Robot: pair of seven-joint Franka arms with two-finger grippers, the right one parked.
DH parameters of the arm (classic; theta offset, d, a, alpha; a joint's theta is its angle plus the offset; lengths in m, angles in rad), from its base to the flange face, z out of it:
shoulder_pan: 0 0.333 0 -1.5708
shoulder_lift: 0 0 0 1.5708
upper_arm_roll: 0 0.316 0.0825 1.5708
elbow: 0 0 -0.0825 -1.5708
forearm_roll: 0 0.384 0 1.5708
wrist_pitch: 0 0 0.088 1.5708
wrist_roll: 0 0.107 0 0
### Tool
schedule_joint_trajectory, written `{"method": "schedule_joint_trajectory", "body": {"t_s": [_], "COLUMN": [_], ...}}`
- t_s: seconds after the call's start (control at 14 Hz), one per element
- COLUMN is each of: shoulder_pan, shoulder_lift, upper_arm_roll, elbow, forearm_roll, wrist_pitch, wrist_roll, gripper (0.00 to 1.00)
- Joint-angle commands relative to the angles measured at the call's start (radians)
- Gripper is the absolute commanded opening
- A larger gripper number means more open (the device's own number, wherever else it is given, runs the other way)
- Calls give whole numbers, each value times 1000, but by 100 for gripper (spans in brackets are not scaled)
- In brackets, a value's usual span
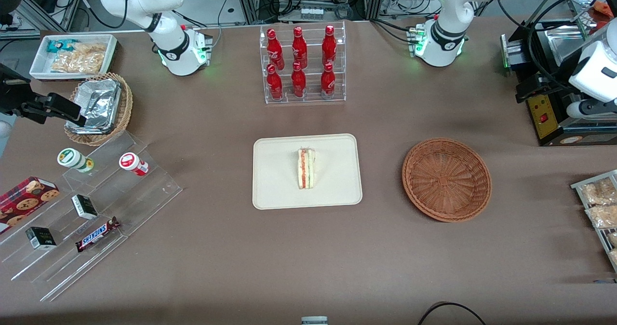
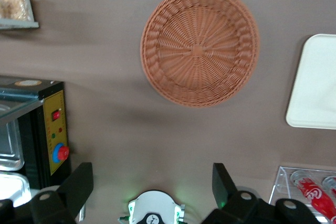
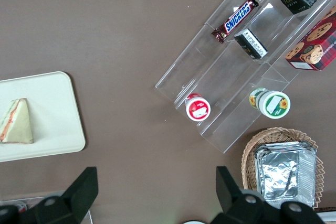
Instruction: Place sandwich from basket to tray
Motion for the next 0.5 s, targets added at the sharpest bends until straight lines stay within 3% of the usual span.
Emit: {"method": "schedule_joint_trajectory", "body": {"t_s": [0.0,0.43], "shoulder_pan": [114,134], "shoulder_lift": [49,37], "upper_arm_roll": [-138,-169], "elbow": [77,68], "forearm_roll": [-14,28], "wrist_pitch": [-12,6], "wrist_roll": [20,27], "gripper": [100,100]}}
